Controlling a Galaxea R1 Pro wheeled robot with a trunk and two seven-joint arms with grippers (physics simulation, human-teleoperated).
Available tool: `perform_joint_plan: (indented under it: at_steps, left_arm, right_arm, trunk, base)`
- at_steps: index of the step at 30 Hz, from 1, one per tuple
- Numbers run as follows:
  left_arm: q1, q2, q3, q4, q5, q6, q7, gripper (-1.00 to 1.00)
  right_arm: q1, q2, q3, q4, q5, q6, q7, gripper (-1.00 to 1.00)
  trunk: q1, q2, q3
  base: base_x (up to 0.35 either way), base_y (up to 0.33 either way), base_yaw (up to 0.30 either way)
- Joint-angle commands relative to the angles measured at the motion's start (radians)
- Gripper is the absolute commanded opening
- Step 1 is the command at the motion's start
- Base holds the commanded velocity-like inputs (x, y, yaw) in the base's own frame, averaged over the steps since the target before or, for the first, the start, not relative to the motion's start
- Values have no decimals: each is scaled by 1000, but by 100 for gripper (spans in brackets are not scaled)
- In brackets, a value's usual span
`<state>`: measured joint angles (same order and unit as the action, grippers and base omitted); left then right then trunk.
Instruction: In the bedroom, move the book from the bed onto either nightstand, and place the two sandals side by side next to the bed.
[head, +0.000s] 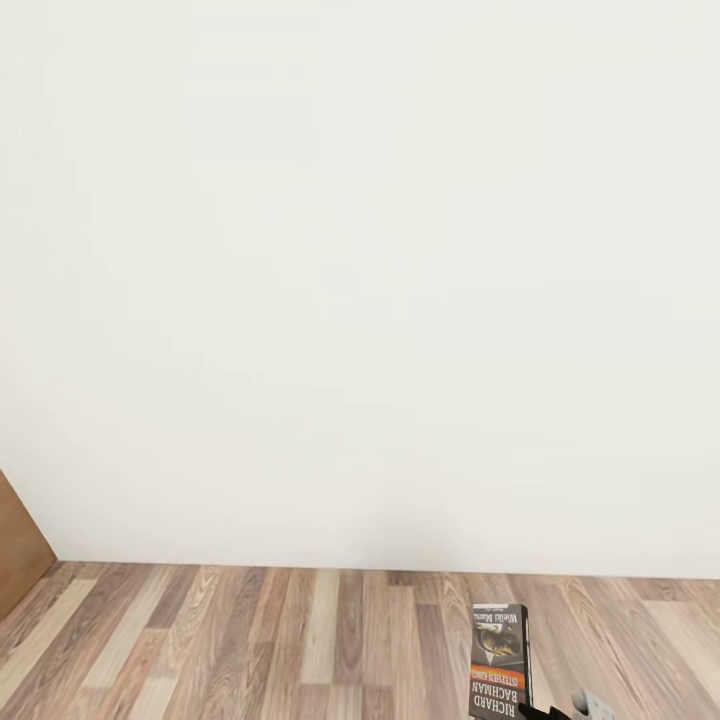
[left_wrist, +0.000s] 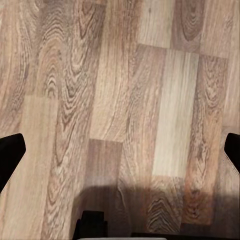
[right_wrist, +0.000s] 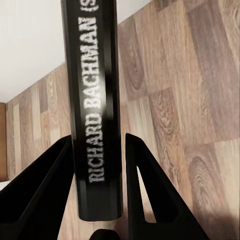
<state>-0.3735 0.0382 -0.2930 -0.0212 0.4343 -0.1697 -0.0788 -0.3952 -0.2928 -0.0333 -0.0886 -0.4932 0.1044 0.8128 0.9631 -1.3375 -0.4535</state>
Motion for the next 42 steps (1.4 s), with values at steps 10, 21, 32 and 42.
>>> perform_joint_plan:
  at_steps: [10,21,32,42]
  left_arm:
    - [-1,0,-8,1,11,-3,-4,100]
    - [-1,0,-8,1,11,-4,-5,100]
    - [-1,0,-8,1,11,-14,-5,100]
    - [-1,0,-8,1,11,-15,-5,100]
  right_arm:
    - [-1,0,-7,-1,-7,11,3,-100]
    - [-1,0,-7,-2,-7,11,3,-100]
    - [-1,0,-7,-1,-7,11,3,-100]
    - [-1,0,-7,-1,-7,11,4,-100]
  trunk:
    - [1,0,-1]
    - [1,0,-2]
    - [1,0,-5]
    - [1,0,-5]
  base:
    - [326,0,0]
    - [326,0,-63]
    - [105,0,-220]
    - [3,0,-234]
